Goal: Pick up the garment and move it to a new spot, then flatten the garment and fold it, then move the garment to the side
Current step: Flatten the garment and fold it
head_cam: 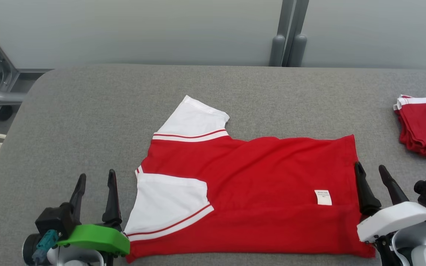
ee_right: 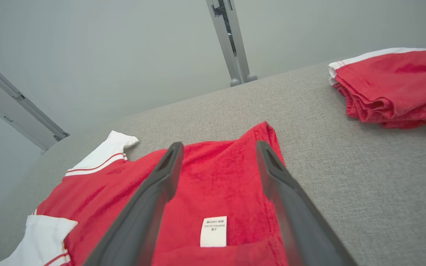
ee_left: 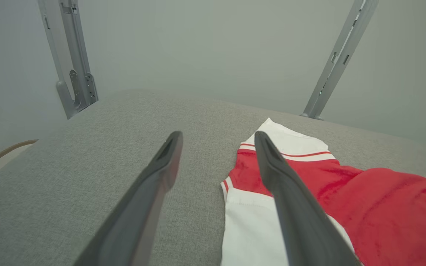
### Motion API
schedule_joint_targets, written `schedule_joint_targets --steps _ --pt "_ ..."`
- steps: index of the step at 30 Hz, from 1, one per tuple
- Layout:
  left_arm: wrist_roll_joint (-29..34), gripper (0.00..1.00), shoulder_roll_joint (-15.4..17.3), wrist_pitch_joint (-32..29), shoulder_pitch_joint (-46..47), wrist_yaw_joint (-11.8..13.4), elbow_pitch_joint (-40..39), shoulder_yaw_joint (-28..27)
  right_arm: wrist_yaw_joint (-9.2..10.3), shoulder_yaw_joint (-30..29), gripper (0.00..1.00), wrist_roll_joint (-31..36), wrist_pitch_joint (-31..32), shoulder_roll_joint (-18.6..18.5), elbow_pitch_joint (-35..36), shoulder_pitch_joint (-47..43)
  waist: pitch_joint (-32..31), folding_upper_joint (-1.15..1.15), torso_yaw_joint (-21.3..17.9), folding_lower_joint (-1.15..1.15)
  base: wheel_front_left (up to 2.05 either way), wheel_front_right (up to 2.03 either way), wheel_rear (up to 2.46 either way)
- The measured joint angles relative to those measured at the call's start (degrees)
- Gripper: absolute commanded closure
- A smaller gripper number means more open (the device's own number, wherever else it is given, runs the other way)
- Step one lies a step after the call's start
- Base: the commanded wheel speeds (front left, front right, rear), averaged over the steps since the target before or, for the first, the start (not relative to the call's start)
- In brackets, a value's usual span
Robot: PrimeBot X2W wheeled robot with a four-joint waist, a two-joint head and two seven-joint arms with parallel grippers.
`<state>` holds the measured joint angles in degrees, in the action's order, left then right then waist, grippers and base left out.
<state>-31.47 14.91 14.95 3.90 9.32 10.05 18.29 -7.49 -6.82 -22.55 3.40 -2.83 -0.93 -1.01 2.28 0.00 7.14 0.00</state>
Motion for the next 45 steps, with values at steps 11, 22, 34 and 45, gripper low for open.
schedule_joint_targets --steps 11,22,34,45 --pt "4.33 0.00 -0.75 0.09 1.55 -5.08 3.02 -2.09 0.00 4.81 0.00 4.69 -11.01 0.03 -8.16 2.97 -2.96 0.00 -0.15 0.00 0.00 0.00 0.00" --pt "6.67 0.00 -0.37 0.10 1.15 -8.17 7.38 -1.79 0.00 6.16 0.00 11.33 -14.97 0.01 -13.06 3.24 -3.97 0.00 -0.51 0.00 0.00 0.00 0.00" --pt "7.65 0.00 -1.66 0.10 0.28 -9.16 8.78 -2.70 0.00 5.30 0.00 11.65 -14.50 0.00 -13.89 3.44 -3.10 0.00 -0.52 0.00 0.00 0.00 0.00" --pt "8.44 0.00 -1.96 -1.99 4.07 -11.54 11.54 -1.09 0.00 4.08 0.00 12.17 -9.05 0.00 -13.86 6.14 -1.51 0.00 -0.57 0.00 0.00 0.00 0.00"
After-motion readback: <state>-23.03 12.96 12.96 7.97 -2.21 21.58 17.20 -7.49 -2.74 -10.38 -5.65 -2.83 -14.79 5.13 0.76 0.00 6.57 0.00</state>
